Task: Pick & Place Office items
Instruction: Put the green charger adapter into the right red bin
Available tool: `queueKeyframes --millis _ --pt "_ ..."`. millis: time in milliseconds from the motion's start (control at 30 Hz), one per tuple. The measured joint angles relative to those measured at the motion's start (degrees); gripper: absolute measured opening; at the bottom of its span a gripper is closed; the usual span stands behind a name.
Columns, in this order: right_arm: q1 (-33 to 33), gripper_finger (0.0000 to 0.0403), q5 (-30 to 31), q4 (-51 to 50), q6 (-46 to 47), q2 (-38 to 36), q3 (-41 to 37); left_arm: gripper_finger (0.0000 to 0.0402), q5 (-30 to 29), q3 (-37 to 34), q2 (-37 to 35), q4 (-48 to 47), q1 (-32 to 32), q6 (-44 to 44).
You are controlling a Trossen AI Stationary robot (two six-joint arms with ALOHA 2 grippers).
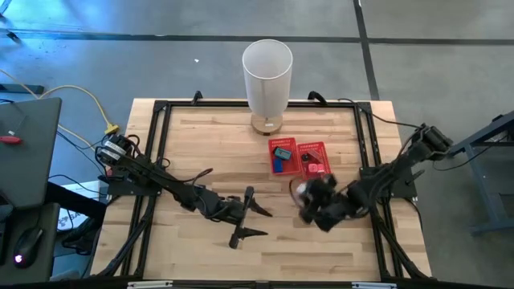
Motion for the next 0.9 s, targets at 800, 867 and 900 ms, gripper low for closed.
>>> queueKeyframes --millis 800,867,900 --pt "-33.99 0.0119 -19.22 -27.14 -0.94 -0.17 -0.10 0.0246 -0.25 0.00 0.00 -12.83 2.82 -10.31" --pt "-35.30 0.0119 -19.88 -26.91 -2.48 1.34 -0.04 0.0246 -0.21 0.00 0.00 -14.08 2.80 -10.39" --pt "-36.04 0.0119 -19.98 -26.89 -2.93 1.90 -0.07 0.0246 -0.18 0.00 0.00 -14.31 2.78 -10.47"
